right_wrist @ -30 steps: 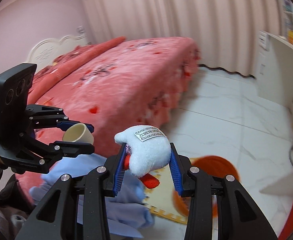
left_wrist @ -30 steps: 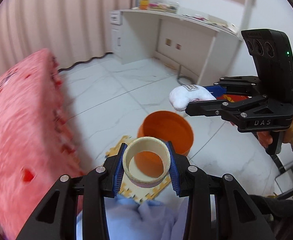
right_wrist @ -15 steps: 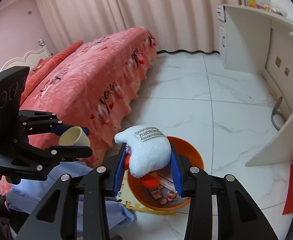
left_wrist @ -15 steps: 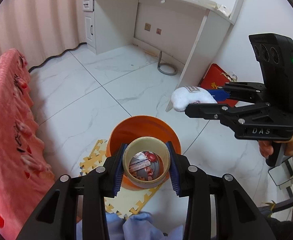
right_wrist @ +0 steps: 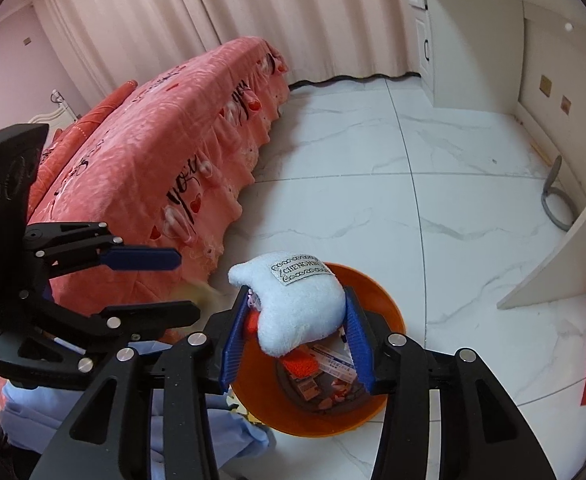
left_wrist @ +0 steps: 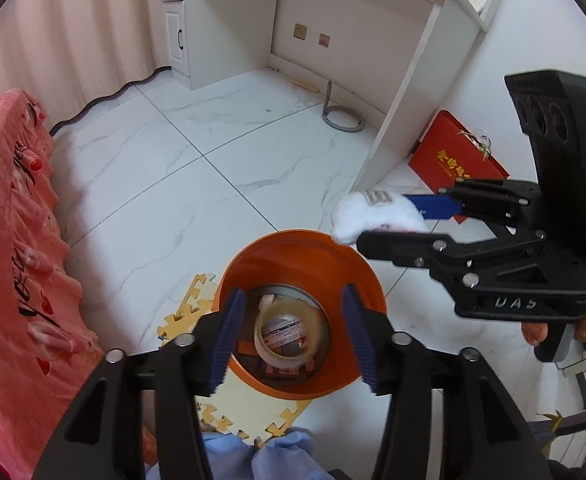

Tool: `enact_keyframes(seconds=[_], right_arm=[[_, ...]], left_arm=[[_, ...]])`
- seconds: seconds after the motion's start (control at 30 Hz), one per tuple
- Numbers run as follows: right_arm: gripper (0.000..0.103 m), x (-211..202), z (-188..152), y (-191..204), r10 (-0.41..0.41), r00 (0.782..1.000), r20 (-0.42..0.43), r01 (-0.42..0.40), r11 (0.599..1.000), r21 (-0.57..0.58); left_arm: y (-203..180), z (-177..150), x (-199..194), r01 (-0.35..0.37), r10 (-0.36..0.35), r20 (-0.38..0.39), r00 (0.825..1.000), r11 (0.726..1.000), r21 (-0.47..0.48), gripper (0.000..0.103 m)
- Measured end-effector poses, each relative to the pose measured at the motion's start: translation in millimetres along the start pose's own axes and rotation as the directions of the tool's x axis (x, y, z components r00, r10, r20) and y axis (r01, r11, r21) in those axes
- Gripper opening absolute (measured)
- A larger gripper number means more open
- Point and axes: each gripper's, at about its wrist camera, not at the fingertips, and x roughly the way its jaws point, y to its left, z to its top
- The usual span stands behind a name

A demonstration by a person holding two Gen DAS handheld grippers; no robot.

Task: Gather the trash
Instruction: 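Open both tools to drop the tape roll and plush toy into the bucket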

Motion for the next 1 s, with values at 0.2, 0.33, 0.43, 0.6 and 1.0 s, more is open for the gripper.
enact_keyframes(seconds=[0.2, 0.33, 0.43, 0.6, 1.0], right_arm=[[0.048, 9.2, -3.2, 0.0, 0.002, 1.000, -0.019, -0.002, 1.000, 0.011], [0.057, 11.2, -2.5, 2.6, -0.005, 1.000, -0.023, 0.005, 1.000, 0.014], [0.058, 10.8, -2.5, 5.3, -0.010, 1.000, -0.021, 0.011, 1.000, 0.013], [0.059, 6.8, -4.0, 9.4, -0.005, 1.000, -0.017, 0.005, 1.000, 0.009], [0.059, -15.3, -0.7, 45.6, 0.025, 1.000, 0.010, -0.025, 0.999, -0.039]], left_arm=[[2.6, -2.0, 3.8, -0.008, 0.007, -0.021, 1.000, 1.000, -0.006, 0.059], [2.1, -1.4, 4.5, -0.003, 0.003, -0.030, 1.000, 1.000, -0.012, 0.059], [3.6, -1.7, 2.9, -0.008, 0.007, -0.026, 1.000, 1.000, -0.016, 0.059], [3.3, -5.4, -3.3, -0.013, 0.013, -0.019, 1.000, 1.000, -0.021, 0.059], [5.5, -22.0, -38.8, -0.043, 0.044, 0.021, 0.999, 0.998, -0.051, 0.059]])
